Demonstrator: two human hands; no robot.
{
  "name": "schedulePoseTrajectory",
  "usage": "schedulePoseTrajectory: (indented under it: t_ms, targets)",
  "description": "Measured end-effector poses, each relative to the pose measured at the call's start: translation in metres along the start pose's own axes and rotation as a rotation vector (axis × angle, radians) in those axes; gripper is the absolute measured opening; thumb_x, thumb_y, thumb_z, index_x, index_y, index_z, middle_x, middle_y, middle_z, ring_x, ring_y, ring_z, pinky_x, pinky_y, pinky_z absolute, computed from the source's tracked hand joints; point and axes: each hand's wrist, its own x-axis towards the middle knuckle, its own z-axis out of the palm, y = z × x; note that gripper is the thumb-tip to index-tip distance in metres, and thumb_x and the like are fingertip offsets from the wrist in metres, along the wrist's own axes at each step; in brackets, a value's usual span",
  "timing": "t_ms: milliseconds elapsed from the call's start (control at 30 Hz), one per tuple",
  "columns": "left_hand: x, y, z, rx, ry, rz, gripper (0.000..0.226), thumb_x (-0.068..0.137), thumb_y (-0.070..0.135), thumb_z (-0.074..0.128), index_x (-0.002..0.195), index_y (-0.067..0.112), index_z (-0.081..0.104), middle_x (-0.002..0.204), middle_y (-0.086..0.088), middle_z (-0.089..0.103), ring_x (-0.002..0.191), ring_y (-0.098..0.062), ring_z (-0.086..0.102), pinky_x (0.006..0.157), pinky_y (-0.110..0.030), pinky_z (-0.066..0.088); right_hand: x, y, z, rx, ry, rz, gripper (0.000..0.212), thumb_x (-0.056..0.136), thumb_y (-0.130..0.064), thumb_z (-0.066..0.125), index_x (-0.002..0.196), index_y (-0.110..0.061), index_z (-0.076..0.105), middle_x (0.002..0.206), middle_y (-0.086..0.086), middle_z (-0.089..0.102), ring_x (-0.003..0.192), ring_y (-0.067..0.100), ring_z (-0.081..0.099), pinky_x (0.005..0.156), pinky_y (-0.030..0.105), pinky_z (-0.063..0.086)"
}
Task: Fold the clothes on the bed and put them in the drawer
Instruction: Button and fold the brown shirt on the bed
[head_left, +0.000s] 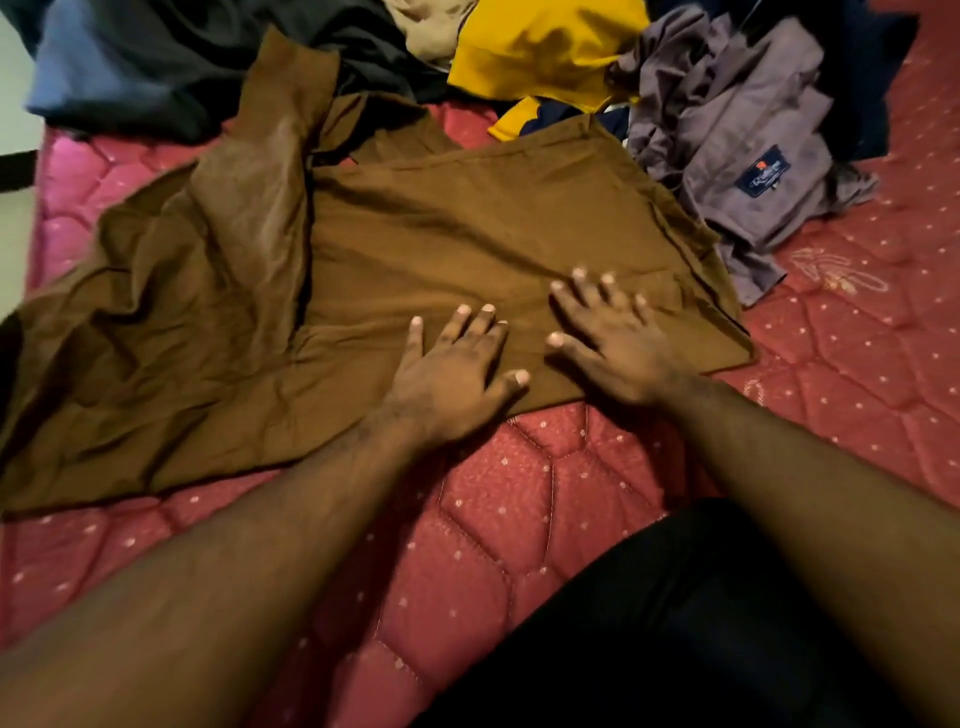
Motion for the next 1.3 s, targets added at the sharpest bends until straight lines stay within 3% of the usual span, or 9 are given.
schedulePoseTrajectory:
  t_ms: [167,400,567,667,767,900,1000,1100,1300]
  targets:
    - [-0.041,-0.039,0.015,0.076,0.088,-0.023,0.077,0.085,0.076,0.009,0.154,0.041,0.006,0.162,0.017,0.002,0.15,-0.014,-0.001,0.119,-0.047,-0.002,0.001,-0.003,0.017,0.03,-0.102,0.019,0.063,0.095,-0.062,0.02,0.15,-0.045,-0.007,0.16,-0.016,-0.012,0.148,0.015,-0.012,0.116,0.053,-0.009]
    - [-0.201,-0.223,-0.007,0.135,0.035,-0.318,0.066,0.09,0.073,0.003,0.151,0.05,0.011,0.158,0.026,0.007,0.149,-0.013,0.012,0.116,-0.046,0.013,-0.002,-0.013,0.014,0.0,-0.166,0.048,0.063,0.096,-0.063,0.017,0.148,-0.046,-0.013,0.159,-0.016,-0.018,0.148,0.015,-0.015,0.115,0.057,-0.01]
    - [-0.241,-0.24,-0.025,0.204,0.145,-0.448,0.066,0.09,0.071,0.006,0.152,0.048,0.011,0.16,0.024,0.008,0.15,-0.019,0.002,0.112,-0.054,-0.016,0.004,-0.038,-0.011,-0.159,-0.243,0.13,0.063,0.099,-0.056,0.022,0.151,-0.041,-0.009,0.16,-0.008,-0.019,0.148,0.025,-0.012,0.111,0.066,-0.004]
    - [-0.2,-0.187,-0.037,0.121,0.344,-0.262,0.058,0.096,0.051,0.027,0.149,0.029,0.036,0.157,0.003,0.032,0.145,-0.026,0.025,0.113,-0.05,0.015,0.006,-0.114,-0.02,-0.204,-0.132,-0.109,0.061,0.098,-0.036,0.036,0.152,-0.038,0.009,0.163,-0.002,-0.006,0.149,0.027,-0.002,0.114,0.061,0.003]
    - [-0.194,-0.196,-0.025,-0.03,0.207,-0.239,0.077,0.09,0.073,0.007,0.152,0.031,0.027,0.16,0.005,0.023,0.147,-0.02,0.022,0.115,-0.043,0.021,-0.002,-0.198,-0.001,0.019,-0.215,-0.359,0.047,0.102,-0.034,0.037,0.148,-0.035,0.033,0.162,-0.004,0.011,0.149,0.023,0.006,0.12,0.044,0.013]
    - [-0.219,-0.216,-0.006,-0.015,0.304,-0.385,0.076,0.084,0.075,0.009,0.15,0.042,0.029,0.158,0.017,0.024,0.147,-0.01,0.019,0.117,-0.041,0.013,0.0,-0.127,0.005,0.093,-0.083,0.09,0.039,0.099,-0.037,0.041,0.136,-0.035,0.053,0.156,0.002,0.03,0.142,0.03,0.025,0.117,0.042,0.023]
    - [-0.205,-0.207,-0.03,0.02,0.577,-0.43,0.051,0.09,0.059,0.032,0.112,0.032,0.07,0.121,0.01,0.067,0.122,-0.018,0.053,0.097,-0.045,0.03,0.019,-0.107,-0.021,-0.089,-0.023,0.222,0.041,0.091,-0.042,0.04,0.113,-0.022,0.068,0.133,0.012,0.052,0.125,0.035,0.045,0.107,0.044,0.038]
    - [-0.163,-0.22,-0.05,0.064,0.784,-0.447,0.044,0.09,0.051,0.043,0.105,0.019,0.069,0.096,-0.005,0.066,0.092,-0.031,0.059,0.077,-0.042,0.041,0.069,-0.169,-0.055,-0.176,0.042,0.047,0.029,0.094,-0.035,0.048,0.112,-0.018,0.064,0.124,0.01,0.052,0.115,0.03,0.051,0.095,0.041,0.047]
    - [-0.136,-0.256,-0.02,-0.342,0.789,-0.621,0.069,0.085,0.07,0.04,0.12,0.014,0.06,0.11,-0.01,0.06,0.103,-0.031,0.053,0.087,-0.044,0.046,0.191,-0.302,-0.077,-0.261,0.071,-0.433,0.032,0.094,-0.026,0.05,0.125,-0.025,0.06,0.139,0.004,0.048,0.128,0.027,0.042,0.104,0.041,0.038]
